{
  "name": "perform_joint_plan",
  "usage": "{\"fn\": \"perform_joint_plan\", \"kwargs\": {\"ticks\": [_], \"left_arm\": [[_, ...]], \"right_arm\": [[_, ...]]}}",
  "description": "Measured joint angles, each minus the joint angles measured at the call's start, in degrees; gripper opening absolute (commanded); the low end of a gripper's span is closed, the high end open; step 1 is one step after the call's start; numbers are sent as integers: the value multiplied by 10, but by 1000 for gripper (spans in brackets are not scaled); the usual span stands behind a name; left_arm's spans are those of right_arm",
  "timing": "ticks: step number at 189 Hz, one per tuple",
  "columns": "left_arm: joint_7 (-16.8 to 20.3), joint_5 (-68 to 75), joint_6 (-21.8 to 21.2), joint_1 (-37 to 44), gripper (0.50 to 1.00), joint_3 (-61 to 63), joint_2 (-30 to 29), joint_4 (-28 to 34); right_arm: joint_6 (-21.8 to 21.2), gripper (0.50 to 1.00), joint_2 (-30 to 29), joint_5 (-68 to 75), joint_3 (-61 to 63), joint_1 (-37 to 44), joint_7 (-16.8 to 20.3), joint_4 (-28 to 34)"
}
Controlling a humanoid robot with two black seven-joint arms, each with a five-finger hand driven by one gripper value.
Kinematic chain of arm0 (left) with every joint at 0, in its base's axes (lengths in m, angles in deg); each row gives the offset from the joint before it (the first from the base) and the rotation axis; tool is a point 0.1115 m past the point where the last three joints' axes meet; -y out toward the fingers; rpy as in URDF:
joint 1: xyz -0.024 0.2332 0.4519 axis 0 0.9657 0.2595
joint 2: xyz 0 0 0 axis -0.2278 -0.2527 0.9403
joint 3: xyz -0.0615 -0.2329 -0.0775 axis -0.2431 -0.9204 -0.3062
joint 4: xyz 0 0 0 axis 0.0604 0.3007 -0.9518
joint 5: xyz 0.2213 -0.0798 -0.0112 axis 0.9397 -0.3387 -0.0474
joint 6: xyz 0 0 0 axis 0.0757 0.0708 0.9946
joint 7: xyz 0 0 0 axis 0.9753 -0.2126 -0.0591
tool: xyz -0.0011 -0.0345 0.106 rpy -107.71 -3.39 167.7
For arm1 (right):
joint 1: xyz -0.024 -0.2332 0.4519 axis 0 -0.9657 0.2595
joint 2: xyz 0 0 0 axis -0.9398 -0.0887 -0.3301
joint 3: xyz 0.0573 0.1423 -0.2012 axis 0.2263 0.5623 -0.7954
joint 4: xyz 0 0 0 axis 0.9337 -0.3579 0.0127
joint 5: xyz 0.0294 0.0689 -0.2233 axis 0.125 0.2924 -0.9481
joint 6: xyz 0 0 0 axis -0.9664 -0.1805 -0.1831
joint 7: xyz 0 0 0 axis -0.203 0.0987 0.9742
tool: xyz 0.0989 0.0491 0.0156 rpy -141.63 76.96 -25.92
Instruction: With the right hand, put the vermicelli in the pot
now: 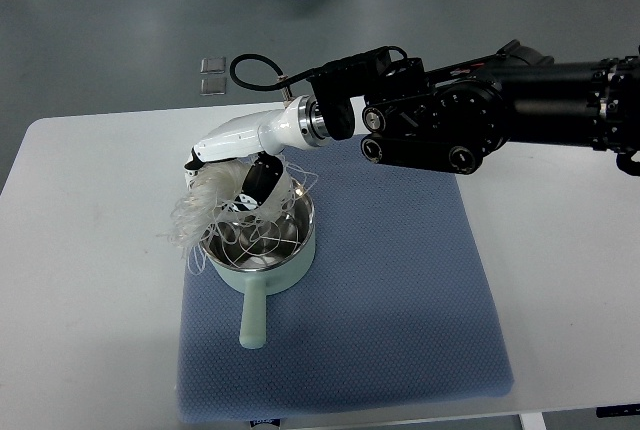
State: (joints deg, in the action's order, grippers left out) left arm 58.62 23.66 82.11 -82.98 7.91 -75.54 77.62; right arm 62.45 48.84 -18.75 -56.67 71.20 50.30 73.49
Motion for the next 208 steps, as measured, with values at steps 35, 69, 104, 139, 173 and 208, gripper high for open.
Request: {"fn": "perform_joint_plan", "kwargs": {"ticks": [35,69,104,139,173,208], "left_arm": [[0,0,0,0,1000,0,0,0],[0,0,0,0,1000,0,0,0],[0,0,0,0,1000,-1,0,-1],[0,0,0,0,1000,-1,0,-1],[0,0,0,0,1000,-1,0,-1],[0,0,0,0,1000,-1,0,-1]], "right_arm": [[49,874,0,-2,-27,-20,-6,-1],[58,917,4,-1,-30,-24,-19,-2],[58,926,11,7,-23,-24,-26,-2],[59,926,36,22,9,-32,-26,-12],[55,924,69,104,74,-64,-20,-30],[58,924,90,219,172,-129,-5,-66]]}}
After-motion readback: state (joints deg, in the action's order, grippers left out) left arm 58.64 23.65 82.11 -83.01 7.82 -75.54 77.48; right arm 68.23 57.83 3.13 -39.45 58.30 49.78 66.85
